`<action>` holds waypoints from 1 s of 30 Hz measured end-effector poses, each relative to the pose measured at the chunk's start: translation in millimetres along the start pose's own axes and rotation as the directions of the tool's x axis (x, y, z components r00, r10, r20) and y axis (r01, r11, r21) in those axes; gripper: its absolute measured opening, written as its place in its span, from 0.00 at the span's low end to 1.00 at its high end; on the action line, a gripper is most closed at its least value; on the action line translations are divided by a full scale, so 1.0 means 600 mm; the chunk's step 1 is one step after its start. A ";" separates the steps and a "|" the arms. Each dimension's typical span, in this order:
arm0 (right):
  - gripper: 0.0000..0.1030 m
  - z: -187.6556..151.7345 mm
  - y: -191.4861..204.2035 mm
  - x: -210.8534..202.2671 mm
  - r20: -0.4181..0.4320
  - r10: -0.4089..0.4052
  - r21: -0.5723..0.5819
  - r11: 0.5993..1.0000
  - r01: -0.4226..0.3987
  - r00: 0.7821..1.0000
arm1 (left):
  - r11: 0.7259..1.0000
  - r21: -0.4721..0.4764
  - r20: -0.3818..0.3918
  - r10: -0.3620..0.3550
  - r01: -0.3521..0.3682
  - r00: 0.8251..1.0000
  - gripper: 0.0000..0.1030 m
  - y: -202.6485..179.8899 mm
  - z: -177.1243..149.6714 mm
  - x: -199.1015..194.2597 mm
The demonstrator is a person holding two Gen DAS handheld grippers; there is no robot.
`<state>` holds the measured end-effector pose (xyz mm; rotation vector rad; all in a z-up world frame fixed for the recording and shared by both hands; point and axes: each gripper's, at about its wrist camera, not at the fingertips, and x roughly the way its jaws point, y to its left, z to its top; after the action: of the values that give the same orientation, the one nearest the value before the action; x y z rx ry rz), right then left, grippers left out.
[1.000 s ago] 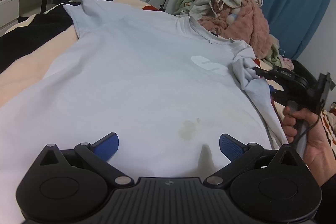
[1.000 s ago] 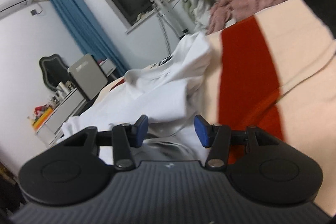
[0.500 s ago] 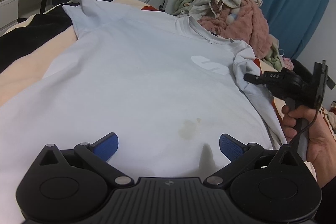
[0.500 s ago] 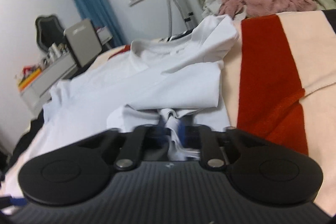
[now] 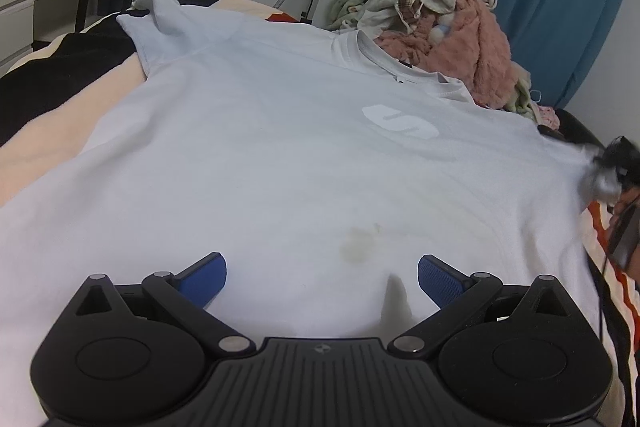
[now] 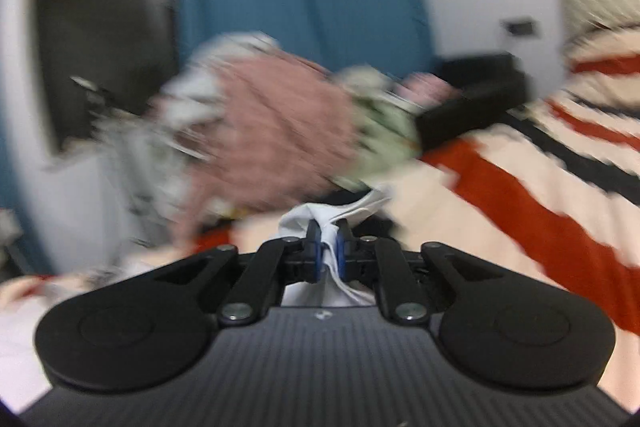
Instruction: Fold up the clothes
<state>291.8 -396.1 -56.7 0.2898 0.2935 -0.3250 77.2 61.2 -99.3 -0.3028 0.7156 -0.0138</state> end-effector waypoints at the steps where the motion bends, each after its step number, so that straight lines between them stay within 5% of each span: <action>1: 0.15 -0.006 -0.005 0.007 -0.013 -0.042 -0.019 0.999 0.041 0.999 | 1.000 0.007 0.002 0.001 -0.001 1.000 1.00 -0.001 -0.001 0.000; 3: 0.29 -0.015 -0.015 0.020 -0.034 -0.112 -0.053 0.992 0.110 0.993 | 1.000 0.023 0.006 -0.006 0.006 1.000 1.00 -0.005 -0.002 -0.002; 4: 0.53 -0.014 -0.018 0.019 -0.040 -0.108 -0.057 0.993 0.106 0.993 | 0.999 0.032 0.007 -0.014 0.014 1.000 1.00 -0.008 -0.003 -0.004; 6: 0.87 -0.005 -0.015 0.002 -0.038 -0.042 -0.035 0.999 0.041 0.998 | 0.998 0.051 0.009 -0.030 0.029 1.000 1.00 -0.013 -0.005 -0.010; 12: 0.88 0.022 0.018 -0.091 -0.078 0.083 0.022 0.996 -0.081 0.993 | 0.991 0.107 0.013 -0.079 0.077 0.997 0.99 -0.029 -0.010 -0.025; 18: 0.88 -0.020 0.000 -0.279 -0.150 0.161 0.033 0.987 -0.158 0.976 | 0.966 0.194 -0.008 -0.173 0.172 0.985 0.96 -0.058 -0.032 -0.058; 24: 0.88 -0.070 -0.044 -0.498 -0.174 0.235 0.054 0.972 -0.229 0.956 | 0.871 0.333 -0.097 -0.350 0.362 0.932 0.89 -0.113 -0.087 -0.125; 30: 0.88 -0.107 -0.083 -0.608 -0.115 0.270 0.157 0.955 -0.251 0.956 | 0.724 0.429 -0.224 -0.493 0.540 0.841 0.76 -0.167 -0.154 -0.186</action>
<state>-71.4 -322.4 -8.0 0.4863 0.3616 -0.0638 -57.9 -46.7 -65.6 -0.0134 0.6773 -0.7441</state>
